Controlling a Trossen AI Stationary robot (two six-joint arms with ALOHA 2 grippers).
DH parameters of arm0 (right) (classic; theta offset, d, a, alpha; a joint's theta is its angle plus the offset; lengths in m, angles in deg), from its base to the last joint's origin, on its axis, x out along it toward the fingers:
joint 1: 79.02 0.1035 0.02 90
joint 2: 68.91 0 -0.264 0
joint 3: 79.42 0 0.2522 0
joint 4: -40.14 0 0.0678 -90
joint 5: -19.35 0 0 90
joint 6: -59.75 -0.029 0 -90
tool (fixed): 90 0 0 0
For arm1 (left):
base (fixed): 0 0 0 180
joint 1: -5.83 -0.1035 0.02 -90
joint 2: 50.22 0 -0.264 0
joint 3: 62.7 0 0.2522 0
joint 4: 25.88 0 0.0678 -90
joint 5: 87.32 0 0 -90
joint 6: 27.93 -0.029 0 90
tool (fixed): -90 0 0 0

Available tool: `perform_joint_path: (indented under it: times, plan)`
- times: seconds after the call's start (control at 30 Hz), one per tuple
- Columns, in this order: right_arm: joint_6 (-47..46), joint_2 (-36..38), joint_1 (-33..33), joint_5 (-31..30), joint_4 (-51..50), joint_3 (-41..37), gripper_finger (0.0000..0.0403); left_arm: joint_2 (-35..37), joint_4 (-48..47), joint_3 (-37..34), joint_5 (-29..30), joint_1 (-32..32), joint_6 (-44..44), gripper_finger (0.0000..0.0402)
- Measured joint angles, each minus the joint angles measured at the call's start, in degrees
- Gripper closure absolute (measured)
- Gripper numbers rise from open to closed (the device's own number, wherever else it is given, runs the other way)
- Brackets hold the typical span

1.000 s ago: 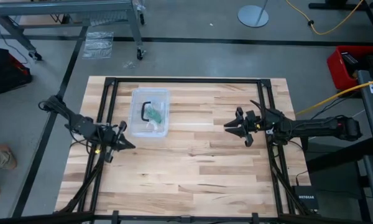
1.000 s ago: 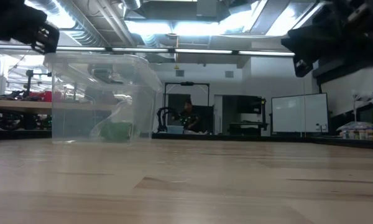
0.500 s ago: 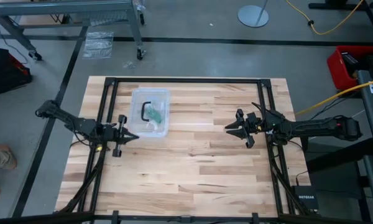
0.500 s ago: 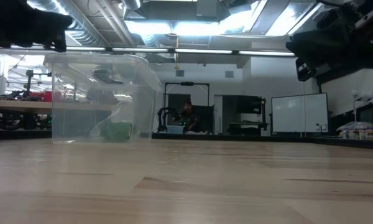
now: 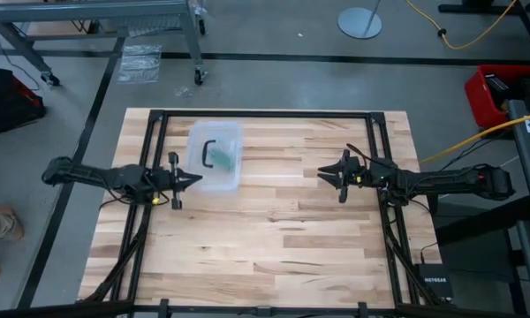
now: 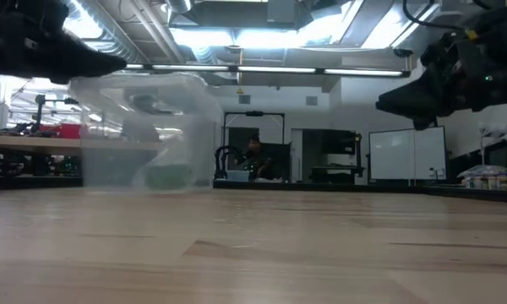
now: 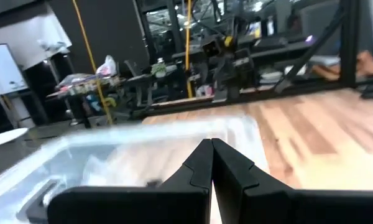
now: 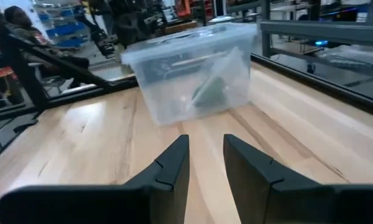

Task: Roll bandage
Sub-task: Close the transparent bin with the transparent bin cover, then return to Home Position

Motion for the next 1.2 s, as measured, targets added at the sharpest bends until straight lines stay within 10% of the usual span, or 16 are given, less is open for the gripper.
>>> perform_joint_path:
  times: [1.2]
  plan:
    - [-3.86, 0.7, 0.01, -0.62, -3.21, -0.12, 0.0299, -0.15, -3.98, -0.26, -4.96, -2.29, 9.91, 0.0401]
